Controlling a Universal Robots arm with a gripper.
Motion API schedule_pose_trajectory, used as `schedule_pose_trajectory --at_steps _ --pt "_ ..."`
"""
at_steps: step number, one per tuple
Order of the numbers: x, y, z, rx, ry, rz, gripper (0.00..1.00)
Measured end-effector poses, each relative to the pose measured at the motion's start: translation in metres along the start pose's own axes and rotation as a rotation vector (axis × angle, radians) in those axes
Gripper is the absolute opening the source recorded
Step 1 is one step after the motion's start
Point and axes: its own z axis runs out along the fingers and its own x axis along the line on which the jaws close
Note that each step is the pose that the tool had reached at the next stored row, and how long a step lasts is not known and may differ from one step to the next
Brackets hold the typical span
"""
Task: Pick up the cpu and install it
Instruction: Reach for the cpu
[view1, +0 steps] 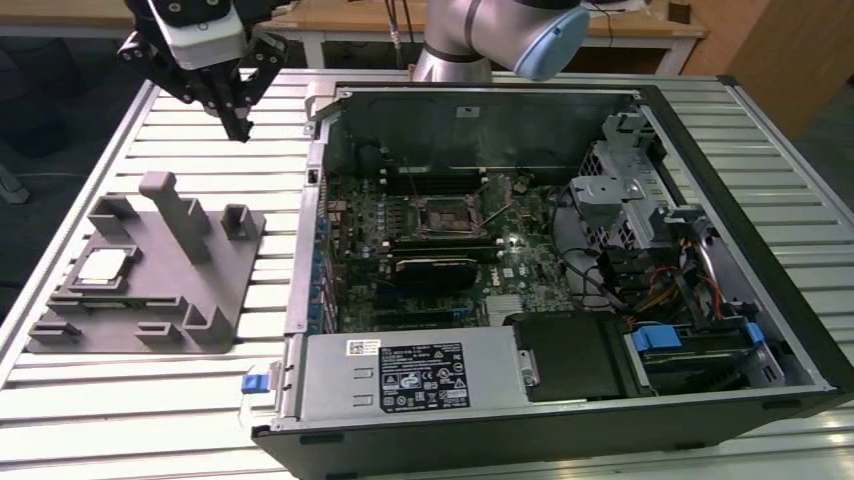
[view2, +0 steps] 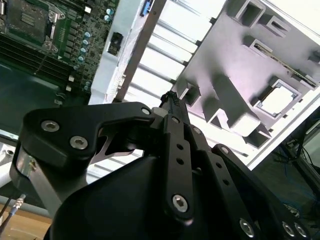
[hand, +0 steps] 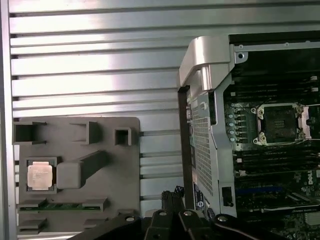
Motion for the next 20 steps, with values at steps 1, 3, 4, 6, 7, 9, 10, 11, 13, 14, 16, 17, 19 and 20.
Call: schedule_pose_trajectory --at_steps 1,3,4,6,7,9,10,11,13,14,16,17,19,20 --pt "0.0023 -0.0002 0.0008 0.0 0.0 0.0 0.11" --pt "0.007 -0.0006 0.0023 0.0 0.0001 0.0 0.11" --pt "0.0093 -0.0008 0.0031 0.0 0.0 0.0 0.11" --pt "0.0143 -0.0013 0.0049 0.0 0.0 0.0 0.11" --pt "0.0165 -0.0015 0.0058 -0.0001 -0.0001 0.0 0.11" --pt "0.0211 -0.0019 0.0074 0.0 0.0 0.0 0.11" --pt "0.0236 -0.0022 0.0082 0.0 -0.0001 0.0 0.11" --pt "0.026 -0.0023 0.0089 0.0 0.0 0.0 0.11" --pt "0.0313 -0.0028 0.0105 0.0 0.0 0.0 0.11" --pt "0.034 -0.0031 0.0113 0.0 0.0 0.0 0.11" --pt "0.0392 -0.0036 0.0127 -0.0001 -0.0001 0.0 0.11" --pt "0.0417 -0.0038 0.0134 -0.0001 -0.0001 0.0 0.11" --pt "0.0467 -0.0042 0.0148 0.0001 0.0 0.0 0.11" --pt "0.049 -0.0044 0.0155 0.0 0.0 0.0 0.11"
